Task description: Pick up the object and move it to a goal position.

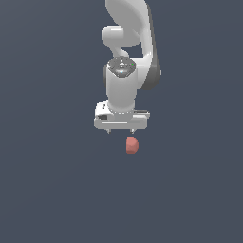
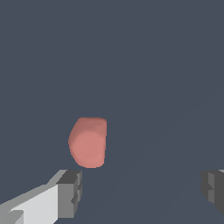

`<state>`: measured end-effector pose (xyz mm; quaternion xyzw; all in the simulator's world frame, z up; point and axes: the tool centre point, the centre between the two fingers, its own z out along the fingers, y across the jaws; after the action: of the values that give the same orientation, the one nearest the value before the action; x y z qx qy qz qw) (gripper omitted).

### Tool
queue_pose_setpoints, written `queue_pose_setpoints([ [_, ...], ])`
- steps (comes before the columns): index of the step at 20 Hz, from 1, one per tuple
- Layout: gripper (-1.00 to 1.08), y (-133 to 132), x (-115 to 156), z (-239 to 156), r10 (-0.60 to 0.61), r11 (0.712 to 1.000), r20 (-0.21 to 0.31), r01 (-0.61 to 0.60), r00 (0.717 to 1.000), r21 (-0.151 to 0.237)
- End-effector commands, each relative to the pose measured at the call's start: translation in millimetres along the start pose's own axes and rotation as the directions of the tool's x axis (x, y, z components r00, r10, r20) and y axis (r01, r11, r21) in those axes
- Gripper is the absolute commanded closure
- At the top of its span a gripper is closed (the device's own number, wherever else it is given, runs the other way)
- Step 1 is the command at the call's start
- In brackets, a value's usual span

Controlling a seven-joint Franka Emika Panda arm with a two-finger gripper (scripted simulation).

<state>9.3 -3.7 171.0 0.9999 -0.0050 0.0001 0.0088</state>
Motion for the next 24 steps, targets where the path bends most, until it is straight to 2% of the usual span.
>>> queue_pose_setpoints([
  [1,-0.92,-7.8,0.2,8.1,0.006,1.0,0.001,-0.006,1.0,0.002],
  [12,-0.92,-57.2,-1.8,60.4,0.056,0.998,0.001,-0.056,0.998,0.016],
  [19,-0.92,-60.9,-2.7,65.7,0.057,0.998,0.003,-0.057,0.998,0.017],
  [24,-0.92,-61.4,-3.3,83.5,0.058,0.998,0.002,-0.058,0.998,0.017],
])
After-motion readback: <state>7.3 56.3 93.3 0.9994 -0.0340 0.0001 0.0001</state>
